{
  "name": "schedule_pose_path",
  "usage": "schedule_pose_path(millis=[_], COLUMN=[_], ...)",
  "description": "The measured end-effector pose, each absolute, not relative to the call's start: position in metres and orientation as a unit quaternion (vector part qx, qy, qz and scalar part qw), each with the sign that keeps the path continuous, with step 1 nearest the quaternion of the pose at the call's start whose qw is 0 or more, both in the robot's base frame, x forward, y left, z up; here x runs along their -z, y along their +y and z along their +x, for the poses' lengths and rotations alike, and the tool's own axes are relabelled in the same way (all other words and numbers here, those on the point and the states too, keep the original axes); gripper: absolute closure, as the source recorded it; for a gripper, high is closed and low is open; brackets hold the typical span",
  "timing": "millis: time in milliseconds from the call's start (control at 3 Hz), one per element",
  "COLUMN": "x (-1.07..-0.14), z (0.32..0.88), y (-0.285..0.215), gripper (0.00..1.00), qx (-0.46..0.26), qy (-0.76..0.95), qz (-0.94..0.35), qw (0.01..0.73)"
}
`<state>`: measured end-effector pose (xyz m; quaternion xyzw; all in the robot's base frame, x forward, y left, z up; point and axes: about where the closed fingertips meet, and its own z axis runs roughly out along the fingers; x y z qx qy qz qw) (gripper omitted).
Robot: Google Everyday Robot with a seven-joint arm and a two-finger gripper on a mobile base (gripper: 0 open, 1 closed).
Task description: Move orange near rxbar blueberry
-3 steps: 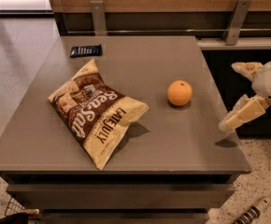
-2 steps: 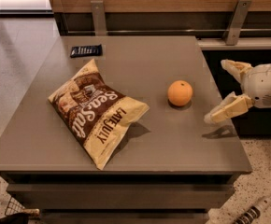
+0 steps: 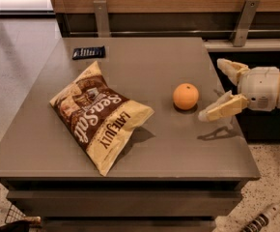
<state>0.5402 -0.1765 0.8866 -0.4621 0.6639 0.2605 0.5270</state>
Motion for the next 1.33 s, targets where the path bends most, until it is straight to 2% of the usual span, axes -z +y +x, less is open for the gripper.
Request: schedule_pose_path(millis=[667, 1000, 1333], x=[-0.855, -0.847, -0.847], z=[0.538, 0.536, 0.536], y=[-0.141, -0.126, -0.123], gripper=[0.0, 0.15, 0.45], qx=[-0.299, -0.315, -0.317], qy=[0.658, 0.654, 0.652], qz=[-0.467, -0.473, -0.475], qw=[0.511, 0.499, 0.498])
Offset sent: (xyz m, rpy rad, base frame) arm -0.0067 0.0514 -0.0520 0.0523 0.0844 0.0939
